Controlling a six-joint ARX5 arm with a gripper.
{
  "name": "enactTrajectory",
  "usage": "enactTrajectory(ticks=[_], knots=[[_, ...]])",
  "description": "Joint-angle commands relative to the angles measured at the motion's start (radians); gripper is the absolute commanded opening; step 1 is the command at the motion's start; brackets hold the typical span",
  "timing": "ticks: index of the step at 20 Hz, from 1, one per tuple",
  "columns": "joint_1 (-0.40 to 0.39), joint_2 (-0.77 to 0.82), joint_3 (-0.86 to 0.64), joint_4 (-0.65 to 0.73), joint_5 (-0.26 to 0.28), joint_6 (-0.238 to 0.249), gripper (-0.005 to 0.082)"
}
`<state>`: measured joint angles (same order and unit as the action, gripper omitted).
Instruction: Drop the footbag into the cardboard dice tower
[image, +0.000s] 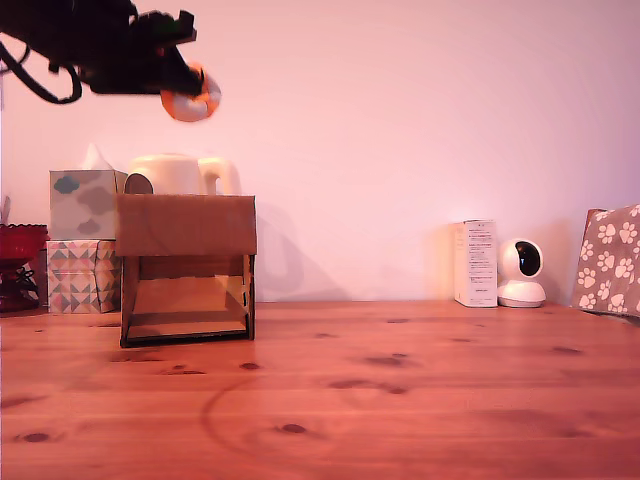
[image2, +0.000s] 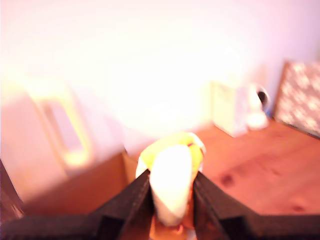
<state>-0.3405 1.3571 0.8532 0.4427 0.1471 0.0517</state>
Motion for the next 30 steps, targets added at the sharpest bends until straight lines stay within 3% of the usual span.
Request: enactTrajectory(ticks=[1, 8, 15, 21, 22, 25, 26, 30], knots=[[0.013, 0.026, 0.042, 0.01, -0.003, 0.009, 0.016], [0.078, 0.217, 0.339, -0.266, 0.007, 0.009, 0.0161], [0.13, 0.435, 0.612, -0.483, 0.056, 0.009, 0.0163], [0.138, 0.468, 0.641, -0.51, 0.057, 0.01, 0.0179], [0.138, 0.468, 0.641, -0.509, 0.058, 0.032, 0.0253], [0.138, 0.467, 0.642, -0.504, 0.055, 0.062, 0.0713], [0.138, 0.464, 0.646, -0.51, 0.054, 0.062, 0.0756], [0.134, 0.419, 0.669, -0.612, 0.054, 0.061, 0.0697]])
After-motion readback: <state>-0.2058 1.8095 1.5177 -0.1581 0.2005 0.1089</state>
